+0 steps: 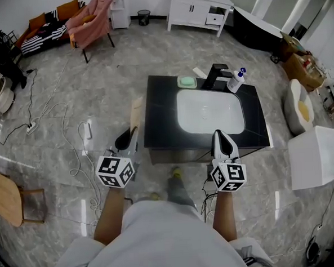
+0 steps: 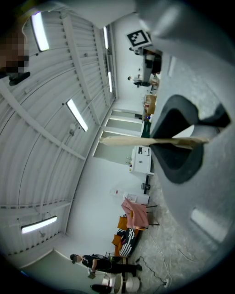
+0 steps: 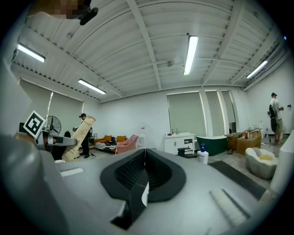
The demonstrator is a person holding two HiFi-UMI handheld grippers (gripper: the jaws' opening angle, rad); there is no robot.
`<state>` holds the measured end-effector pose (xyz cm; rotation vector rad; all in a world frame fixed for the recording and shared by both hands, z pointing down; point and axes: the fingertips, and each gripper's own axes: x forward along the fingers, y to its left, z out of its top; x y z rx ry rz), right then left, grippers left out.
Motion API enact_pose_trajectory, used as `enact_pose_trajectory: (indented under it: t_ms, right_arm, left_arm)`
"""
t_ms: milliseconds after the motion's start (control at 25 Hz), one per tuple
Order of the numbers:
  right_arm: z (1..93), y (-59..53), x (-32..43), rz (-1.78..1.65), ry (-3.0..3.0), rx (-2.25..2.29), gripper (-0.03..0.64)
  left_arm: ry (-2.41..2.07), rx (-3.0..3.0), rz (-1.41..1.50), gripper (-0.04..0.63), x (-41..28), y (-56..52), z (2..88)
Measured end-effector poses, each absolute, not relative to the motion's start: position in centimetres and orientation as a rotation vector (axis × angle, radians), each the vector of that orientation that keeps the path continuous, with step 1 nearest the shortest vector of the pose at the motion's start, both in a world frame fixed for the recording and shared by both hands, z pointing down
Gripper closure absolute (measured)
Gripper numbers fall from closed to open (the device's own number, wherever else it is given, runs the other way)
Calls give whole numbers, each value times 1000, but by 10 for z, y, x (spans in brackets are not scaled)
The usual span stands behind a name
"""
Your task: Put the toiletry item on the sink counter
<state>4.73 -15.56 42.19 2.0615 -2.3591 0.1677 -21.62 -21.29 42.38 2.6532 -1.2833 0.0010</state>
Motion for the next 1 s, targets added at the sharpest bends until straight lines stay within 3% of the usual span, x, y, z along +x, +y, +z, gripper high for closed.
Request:
enact_pose_trajectory:
  t_ms: [1000]
  right_arm:
    - [436,-355,145,219,-2474,1945,614]
  left_arm:
    - [-1398,2547,85,565,-119,-383,442]
